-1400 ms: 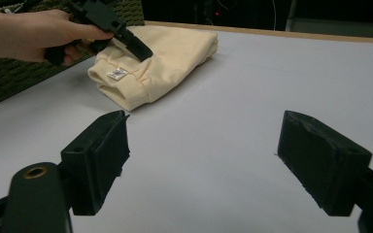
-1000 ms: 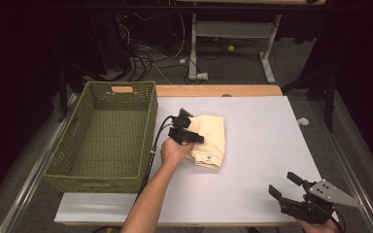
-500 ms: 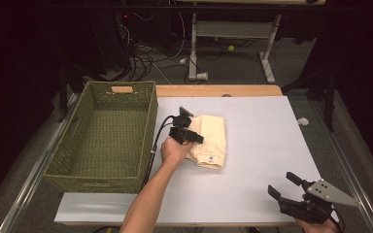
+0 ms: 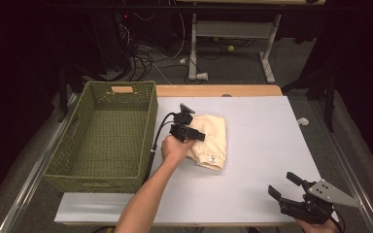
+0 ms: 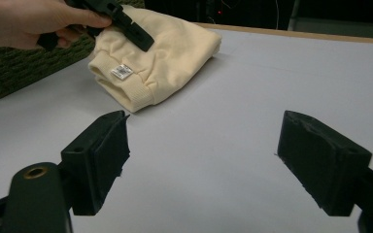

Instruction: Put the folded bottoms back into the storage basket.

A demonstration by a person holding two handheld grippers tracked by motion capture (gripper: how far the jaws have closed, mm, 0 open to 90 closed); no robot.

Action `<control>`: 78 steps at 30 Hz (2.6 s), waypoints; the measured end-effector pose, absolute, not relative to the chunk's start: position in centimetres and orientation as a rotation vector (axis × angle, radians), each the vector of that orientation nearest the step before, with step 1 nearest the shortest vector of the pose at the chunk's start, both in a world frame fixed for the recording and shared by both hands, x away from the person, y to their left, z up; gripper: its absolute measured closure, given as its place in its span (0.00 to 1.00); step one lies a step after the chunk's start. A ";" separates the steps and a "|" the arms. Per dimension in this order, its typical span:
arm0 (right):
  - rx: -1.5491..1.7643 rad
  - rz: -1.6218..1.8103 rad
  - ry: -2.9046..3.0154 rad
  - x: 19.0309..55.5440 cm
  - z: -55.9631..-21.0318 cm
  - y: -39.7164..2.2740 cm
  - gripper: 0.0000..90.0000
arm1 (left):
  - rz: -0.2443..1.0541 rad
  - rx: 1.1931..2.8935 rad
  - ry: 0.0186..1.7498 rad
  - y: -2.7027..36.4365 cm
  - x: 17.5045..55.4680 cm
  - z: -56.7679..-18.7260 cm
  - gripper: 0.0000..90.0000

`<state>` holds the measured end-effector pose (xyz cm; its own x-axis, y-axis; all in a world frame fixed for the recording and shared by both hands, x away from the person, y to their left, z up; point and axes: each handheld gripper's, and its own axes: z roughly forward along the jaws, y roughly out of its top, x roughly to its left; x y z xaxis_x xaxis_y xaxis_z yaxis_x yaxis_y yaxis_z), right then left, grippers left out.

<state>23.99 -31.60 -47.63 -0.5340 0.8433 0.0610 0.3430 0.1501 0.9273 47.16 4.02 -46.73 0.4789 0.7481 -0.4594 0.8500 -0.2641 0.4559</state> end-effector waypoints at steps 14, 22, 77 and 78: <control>1.131 1.364 1.957 24.1 -47.7 -31.5 0.22 | -0.127 2.051 1.227 4.8 45.6 -43.6 0.67; 1.139 1.372 1.945 23.9 -47.6 -31.7 0.22 | -0.116 2.060 1.206 5.1 44.8 -42.6 0.67; 1.138 1.370 1.949 23.9 -47.6 -31.6 0.22 | -0.121 2.039 1.045 9.5 39.6 -38.6 0.67; 1.137 1.370 1.950 23.9 -47.6 -31.6 0.22 | -0.120 2.035 1.049 9.7 39.5 -38.6 0.67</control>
<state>23.92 -31.63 -47.62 -0.5285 0.8465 0.0645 0.3477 0.1465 0.9261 39.52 9.69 -38.56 0.6480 0.6351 -0.4203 0.7135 -0.3132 0.6268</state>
